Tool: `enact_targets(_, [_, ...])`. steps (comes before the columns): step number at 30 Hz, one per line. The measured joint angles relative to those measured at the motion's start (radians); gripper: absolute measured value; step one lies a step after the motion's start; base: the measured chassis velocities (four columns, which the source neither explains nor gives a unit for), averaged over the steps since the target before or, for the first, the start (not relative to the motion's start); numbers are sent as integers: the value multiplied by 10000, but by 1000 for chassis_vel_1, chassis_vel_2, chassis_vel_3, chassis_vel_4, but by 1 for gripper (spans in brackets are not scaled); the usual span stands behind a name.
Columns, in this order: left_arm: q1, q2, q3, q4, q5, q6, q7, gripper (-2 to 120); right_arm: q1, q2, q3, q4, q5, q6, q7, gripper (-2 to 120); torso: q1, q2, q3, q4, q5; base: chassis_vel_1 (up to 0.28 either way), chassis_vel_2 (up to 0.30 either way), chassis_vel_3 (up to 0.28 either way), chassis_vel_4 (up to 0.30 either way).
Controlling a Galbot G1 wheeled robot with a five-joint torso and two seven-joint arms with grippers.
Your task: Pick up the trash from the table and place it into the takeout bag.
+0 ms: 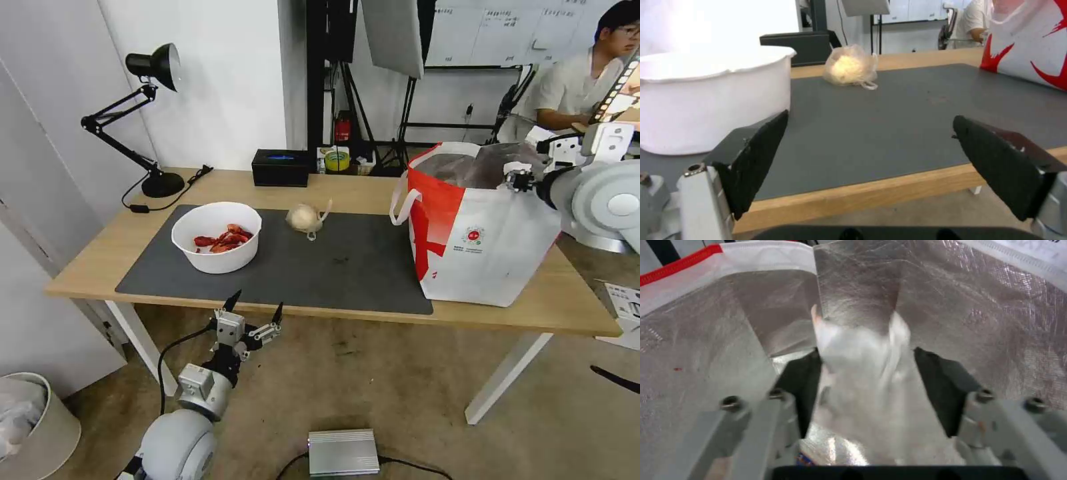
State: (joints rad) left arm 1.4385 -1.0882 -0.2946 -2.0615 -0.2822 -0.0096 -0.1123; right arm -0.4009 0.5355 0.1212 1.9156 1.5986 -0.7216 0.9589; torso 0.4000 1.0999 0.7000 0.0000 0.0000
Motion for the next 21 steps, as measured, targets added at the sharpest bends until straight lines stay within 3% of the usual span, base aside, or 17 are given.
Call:
enact_targets(9, [-18, 32, -66, -37, -37, 7, 0, 100, 213, -17, -95, 39, -83, 10, -124, 94, 0, 0, 0, 0, -1, 0, 0, 0, 0])
enact_targets(14, [-42, 41, -72, -60, -61, 8, 0, 100, 208, -58, -51, 174, -284, 422, -727, 100, 0, 1, 0, 0, -1, 0, 0, 0, 0])
enact_targets(17, [-62, 49, -58, -72, -197, -105, 20, 100, -74, -82, 31, 333, -853, 1615, -1961, 100, 0, 0, 0, 0, -1, 0, 0, 0, 0])
enact_targets(18, [-62, 49, -58, -72, -197, -105, 20, 100, -74, -82, 31, 333, -853, 1615, -1961, 100, 0, 0, 0, 0, -1, 0, 0, 0, 0])
enact_targets(21, [-66, 43, -60, -72, -208, -121, 24, 100, -526, -104, 163, 594, -1465, 3184, -3688, 100, 0, 0, 0, 0, -1, 0, 0, 0, 0])
